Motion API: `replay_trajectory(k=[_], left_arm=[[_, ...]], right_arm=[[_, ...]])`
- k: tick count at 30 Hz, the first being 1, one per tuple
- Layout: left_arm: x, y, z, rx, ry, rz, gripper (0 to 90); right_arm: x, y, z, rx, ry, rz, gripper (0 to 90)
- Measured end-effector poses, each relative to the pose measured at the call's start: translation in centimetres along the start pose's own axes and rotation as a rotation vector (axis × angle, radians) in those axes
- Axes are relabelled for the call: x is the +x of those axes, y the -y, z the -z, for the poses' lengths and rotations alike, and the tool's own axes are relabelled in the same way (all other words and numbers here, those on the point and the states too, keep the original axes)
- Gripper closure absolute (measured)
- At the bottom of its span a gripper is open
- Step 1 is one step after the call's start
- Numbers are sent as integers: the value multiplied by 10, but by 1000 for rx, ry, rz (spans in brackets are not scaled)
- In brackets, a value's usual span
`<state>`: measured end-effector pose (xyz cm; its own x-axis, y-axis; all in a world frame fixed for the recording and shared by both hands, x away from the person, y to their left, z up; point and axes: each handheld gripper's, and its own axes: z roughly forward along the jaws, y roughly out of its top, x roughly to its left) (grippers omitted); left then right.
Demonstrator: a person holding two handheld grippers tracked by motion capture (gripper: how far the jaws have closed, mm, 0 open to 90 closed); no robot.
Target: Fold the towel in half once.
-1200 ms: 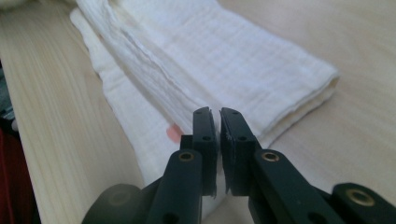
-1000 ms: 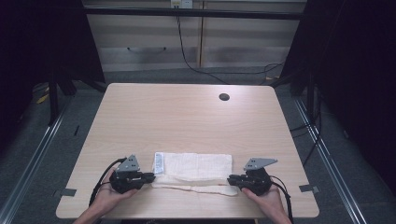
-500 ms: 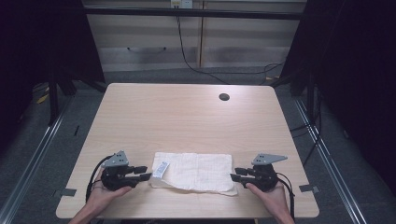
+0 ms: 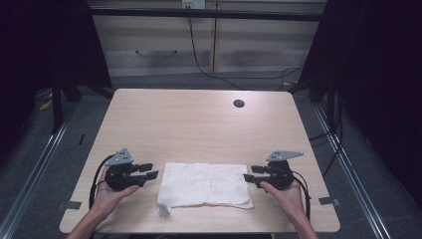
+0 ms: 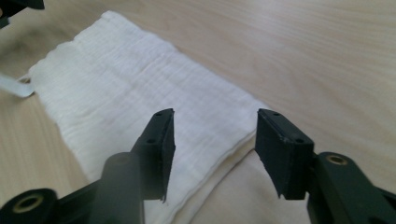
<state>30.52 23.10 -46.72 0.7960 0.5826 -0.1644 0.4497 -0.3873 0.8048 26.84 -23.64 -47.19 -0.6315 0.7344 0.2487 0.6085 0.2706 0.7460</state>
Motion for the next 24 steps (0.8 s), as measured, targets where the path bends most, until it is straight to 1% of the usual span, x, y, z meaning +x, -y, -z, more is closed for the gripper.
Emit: replay_trajectory(k=[1, 2, 3, 4, 5, 6, 7, 8, 9, 10, 11, 12, 14, 17, 18, 19, 21, 22, 24], left_arm=[[2, -4, -7, 23, 1, -8, 599], [3, -7, -13, 37, 13, -13, 616], [4, -9, -17, 47, 13, -22, 625], [5, -12, -23, 64, 0, -20, 625], [7, -18, -34, 70, 4, -14, 626], [7, -19, -39, 77, 7, -11, 638], [7, -19, -39, 77, 7, -11, 647], [7, -19, -43, 84, -2, -14, 647], [7, -18, -47, 91, -1, -18, 656], [7, -15, -51, 95, 1, -7, 671], [8, -13, -54, 111, 3, -9, 684], [8, -9, -58, 137, -13, -18, 685], [7, -6, -60, 152, -11, -22, 685], [6, -5, -62, 163, -14, -39, 699], [5, -4, -63, 161, -11, -39, 704], [5, -4, -63, 161, -16, -51, 712], [4, -2, -63, 151, -9, -51, 743], [3, -2, -63, 151, -14, -48, 747], [2, -1, -63, 145, -24, -45, 751]], right_arm=[[-2, -4, -2, -2, 10, -5, 455], [-5, -8, -4, -6, 23, -11, 457], [-10, -15, -8, 2, 26, -10, 459], [-12, -18, -11, 9, 24, -10, 475], [-14, -21, -14, 10, 23, -4, 501], [-17, -24, -17, 12, 20, -2, 519], [-17, -24, -17, 12, 20, -2, 519], [-19, -26, -19, 17, 14, -1, 544], [-20, -28, -22, 24, 20, 7, 548], [-22, -29, -26, 28, 31, 13, 555], [-24, -29, -30, 32, 27, 4, 569], [-25, -29, -33, 33, 37, 6, 571], [-28, -27, -40, 62, 38, 19, 589], [-28, -25, -43, 79, 43, 22, 596], [-29, -25, -43, 83, 45, 24, 599], [-30, -24, -44, 88, 46, 21, 604], [-34, -22, -45, 97, 37, 23, 621], [-35, -20, -47, 100, 28, 31, 656], [-34, -19, -48, 109, 27, 37, 660]])
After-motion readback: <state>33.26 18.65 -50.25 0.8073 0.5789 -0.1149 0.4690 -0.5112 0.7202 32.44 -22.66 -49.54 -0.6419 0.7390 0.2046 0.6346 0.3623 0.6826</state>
